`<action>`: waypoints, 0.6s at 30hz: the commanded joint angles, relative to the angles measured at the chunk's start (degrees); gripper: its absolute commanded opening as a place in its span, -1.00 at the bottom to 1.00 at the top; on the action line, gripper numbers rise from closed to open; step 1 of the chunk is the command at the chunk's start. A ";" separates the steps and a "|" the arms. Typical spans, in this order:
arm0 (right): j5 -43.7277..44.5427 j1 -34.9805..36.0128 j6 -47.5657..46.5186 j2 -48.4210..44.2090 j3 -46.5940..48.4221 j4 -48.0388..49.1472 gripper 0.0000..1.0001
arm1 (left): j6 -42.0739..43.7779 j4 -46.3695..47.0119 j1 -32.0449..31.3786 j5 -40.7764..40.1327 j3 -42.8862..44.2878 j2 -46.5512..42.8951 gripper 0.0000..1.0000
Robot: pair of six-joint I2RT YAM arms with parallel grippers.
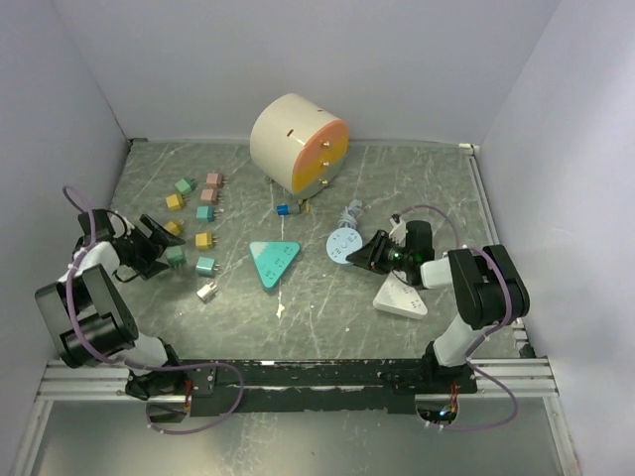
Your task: Pull the plug off the socket
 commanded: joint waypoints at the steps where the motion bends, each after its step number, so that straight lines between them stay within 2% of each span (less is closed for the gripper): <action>1: 11.07 -0.83 -5.47 0.07 0.45 -11.02 -0.48 | 0.83 4.05 0.56 3.77 0.36 -4.16 0.94; 8: 16.53 -0.83 -7.23 -10.30 4.05 -22.55 0.27 | 1.82 6.04 -5.44 4.51 0.46 -11.99 1.00; 10: 18.74 -0.82 -8.10 -14.17 5.20 -26.25 0.44 | 2.59 8.11 -8.20 7.16 0.64 -13.49 1.00; 14: 23.51 -0.95 -11.34 -22.78 7.59 -33.48 0.57 | 3.09 12.62 -17.48 12.13 0.29 -18.37 1.00; 18: 28.01 -1.00 -15.08 -34.68 10.59 -40.09 0.64 | 5.61 12.37 -23.77 12.36 2.11 -22.25 0.97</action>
